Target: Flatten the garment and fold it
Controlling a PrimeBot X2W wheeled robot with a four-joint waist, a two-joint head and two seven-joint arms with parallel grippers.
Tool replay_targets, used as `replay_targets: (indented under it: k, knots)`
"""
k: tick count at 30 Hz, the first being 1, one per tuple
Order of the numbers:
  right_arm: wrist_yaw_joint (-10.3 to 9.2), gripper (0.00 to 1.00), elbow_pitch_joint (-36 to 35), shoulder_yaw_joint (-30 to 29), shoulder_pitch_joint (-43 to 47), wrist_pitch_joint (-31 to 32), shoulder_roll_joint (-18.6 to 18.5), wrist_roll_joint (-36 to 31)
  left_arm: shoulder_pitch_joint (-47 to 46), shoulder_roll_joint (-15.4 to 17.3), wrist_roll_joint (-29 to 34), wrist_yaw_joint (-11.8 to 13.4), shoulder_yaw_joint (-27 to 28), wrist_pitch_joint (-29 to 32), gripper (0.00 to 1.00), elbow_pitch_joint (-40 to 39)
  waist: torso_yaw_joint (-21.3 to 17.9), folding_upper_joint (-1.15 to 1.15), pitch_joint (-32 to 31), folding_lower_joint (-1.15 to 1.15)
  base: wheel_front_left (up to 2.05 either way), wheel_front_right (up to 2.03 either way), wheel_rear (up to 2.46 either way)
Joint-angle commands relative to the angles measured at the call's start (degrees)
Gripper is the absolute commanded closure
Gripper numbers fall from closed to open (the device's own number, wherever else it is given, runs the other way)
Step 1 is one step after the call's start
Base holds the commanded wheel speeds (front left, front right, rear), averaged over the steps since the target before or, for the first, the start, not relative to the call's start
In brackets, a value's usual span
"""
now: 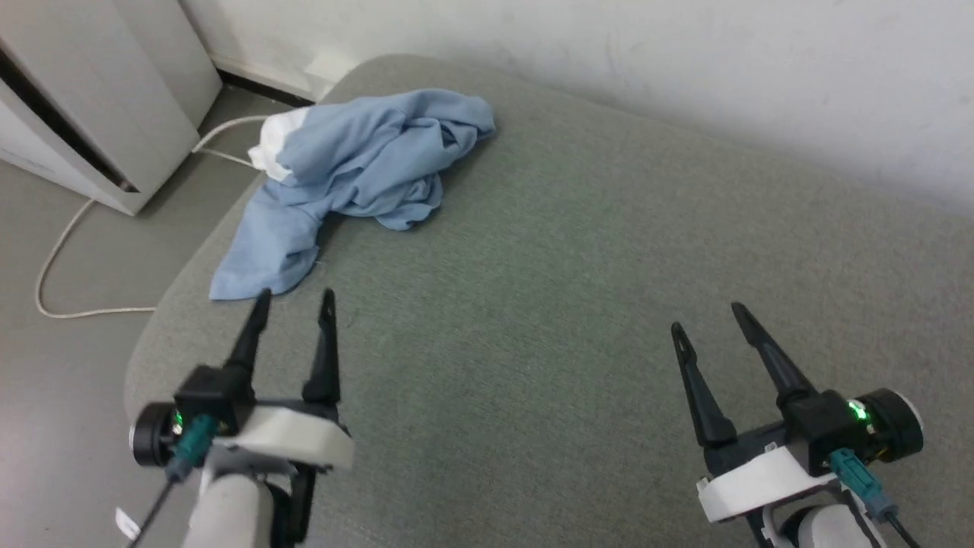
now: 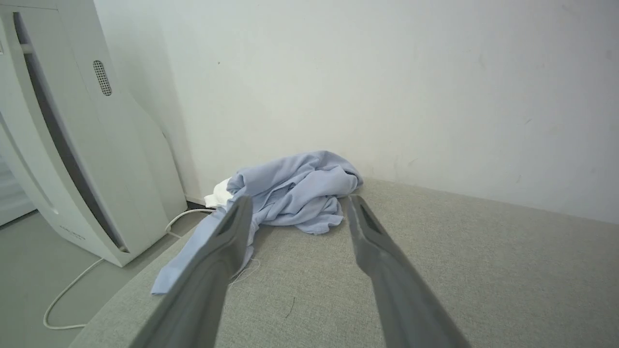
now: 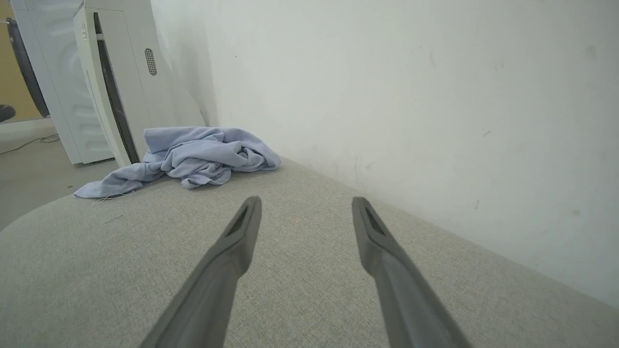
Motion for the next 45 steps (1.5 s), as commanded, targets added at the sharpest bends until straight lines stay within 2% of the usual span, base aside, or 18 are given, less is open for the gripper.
replay_targets:
  k: [1, 5, 11, 18, 19, 20, 22, 28, 29, 30, 35, 38, 42, 43, 44, 45]
  knots:
    - [0.3, 0.0, -0.7, 0.3, -1.2, -0.3, -0.7, -0.6, -2.3, 0.7, -0.8, -0.6, 0.8, -0.3, 0.0, 1.4, -3.5, 0.0, 4.5, 0.0, 0.0, 0.0, 0.0]
    - [0.3, 0.0, -2.7, 1.6, -2.6, -0.3, -2.1, -1.1, -9.6, 3.4, -2.8, -2.5, 1.8, 1.2, 0.0, 8.6, -6.0, 0.0, 8.2, 0.0, 0.0, 0.0, 0.0]
    - [0.3, 0.0, -6.8, 4.1, -5.2, 1.1, -3.8, -1.3, -21.4, 8.4, -5.4, -4.3, 1.9, 7.2, 0.0, 17.2, -9.5, 0.0, 13.5, 0.0, 0.0, 0.0, 0.0]
    - [0.3, 0.0, -13.0, 5.5, -7.8, 3.7, -4.7, -1.7, -33.8, 15.8, -11.5, -5.3, -1.5, 20.2, 0.0, 25.9, -12.6, 0.0, 19.3, 0.0, 0.0, 0.0, 0.0]
    - [0.3, 0.0, -13.0, 5.5, -7.8, 3.7, -4.7, -1.7, -33.8, 15.8, -11.5, -5.3, -1.5, 20.2, 0.0, 25.9, -12.6, 0.0, 19.3, 0.0, 0.0, 0.0, 0.0]
    - [0.3, 0.0, -14.4, 5.7, -8.3, 4.3, -4.9, -1.8, -36.8, 18.2, -13.5, -5.3, -3.9, 23.3, 0.0, 27.2, -13.3, 0.0, 20.8, 0.0, 0.0, 0.0, 0.0]
    - [0.3, 0.0, -15.3, 5.9, -8.8, 4.7, -5.1, -1.8, -39.4, 20.2, -16.2, -5.3, -6.3, 26.5, 0.0, 28.5, -14.0, 0.0, 22.2, 0.0, 0.0, 0.0, 0.0]
    - [0.3, 0.0, -16.2, 6.2, -10.0, 5.0, -5.3, -1.7, -44.9, 26.2, -26.5, -5.3, -11.2, 40.5, 0.0, 32.1, -16.4, 0.0, 25.4, 0.0, 0.0, 0.0, 0.0]
    - [0.3, 0.0, -16.4, 6.3, -10.2, 4.9, -5.2, -1.8, -45.6, 27.2, -28.2, -5.3, -11.3, 43.1, 0.0, 32.9, -16.9, 0.0, 25.9, 0.0, 0.0, 0.0, 0.0]
    - [0.3, 0.0, -16.4, 6.3, -10.2, 4.9, -5.2, -1.8, -45.6, 27.2, -28.2, -5.3, -11.3, 43.1, 0.0, 32.9, -16.9, 0.0, 25.9, 0.0, 0.0, 0.0, 0.0]
    - [0.3, 0.0, -16.6, 6.2, -10.7, 4.4, -4.7, -1.9, -47.5, 31.5, -35.5, -5.3, -10.3, 53.9, 0.0, 36.9, -18.8, 0.0, 27.5, 0.0, 0.0, 0.0, 0.0]
    - [0.3, 0.0, -16.4, 5.9, -11.0, 3.9, -4.5, -2.0, -47.8, 33.4, -38.3, -5.3, -10.2, 57.1, 0.0, 38.1, -19.4, 0.0, 28.1, 0.0, 0.0, 0.0, 0.0]
    - [0.3, 0.0, -16.2, 5.6, -11.0, 3.5, -4.3, -2.1, -47.1, 34.3, -40.8, -5.3, -10.8, 58.0, 0.0, 38.4, -19.6, 0.0, 28.5, 0.0, 0.0, 0.0, 0.0]
    - [0.3, 0.0, -16.1, 5.5, -10.9, 3.4, -4.2, -2.2, -46.8, 34.1, -41.6, -5.3, -10.9, 58.3, 0.2, 38.5, -19.4, 0.0, 28.5, 0.0, 0.0, 0.0, 0.0]
    - [0.3, 0.0, -16.0, 5.3, -10.9, 3.3, -4.2, -2.2, -46.7, 33.8, -42.5, -5.3, -11.0, 58.6, 1.0, 38.5, -19.3, 0.0, 28.4, 0.0, 0.0, 0.0, 0.0]
    - [0.3, 0.0, -15.9, 5.2, -10.9, 3.3, -4.1, -2.3, -46.6, 33.5, -43.3, -5.3, -11.0, 58.7, 1.0, 38.4, -19.1, 0.0, 28.4, 0.0, 0.0, 0.0, 0.0]
